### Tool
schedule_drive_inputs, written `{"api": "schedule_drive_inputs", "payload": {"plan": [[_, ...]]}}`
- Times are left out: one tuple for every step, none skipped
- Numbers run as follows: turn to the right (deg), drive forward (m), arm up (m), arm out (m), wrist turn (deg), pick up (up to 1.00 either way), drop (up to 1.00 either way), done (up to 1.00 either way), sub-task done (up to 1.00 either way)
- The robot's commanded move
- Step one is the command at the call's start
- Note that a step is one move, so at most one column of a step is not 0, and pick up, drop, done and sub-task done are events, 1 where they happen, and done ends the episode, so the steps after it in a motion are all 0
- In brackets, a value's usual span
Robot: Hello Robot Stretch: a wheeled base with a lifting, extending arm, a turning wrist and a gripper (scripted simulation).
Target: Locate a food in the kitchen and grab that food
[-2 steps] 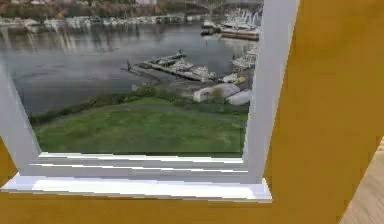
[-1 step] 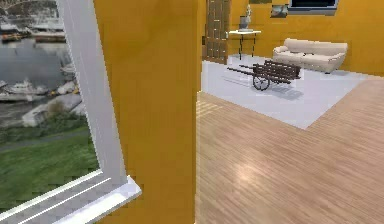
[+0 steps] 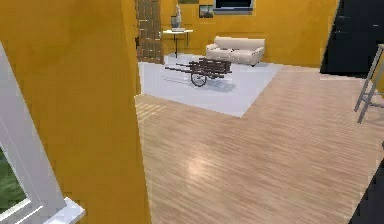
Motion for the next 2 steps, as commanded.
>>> {"api": "schedule_drive_inputs", "payload": {"plan": [[0.0,0.00,0.38,0.00,0.0,0.00,0.00,0.00,0.00],[0.0,0.00,0.00,0.22,0.0,0.00,0.00,0.00,0.00]]}}
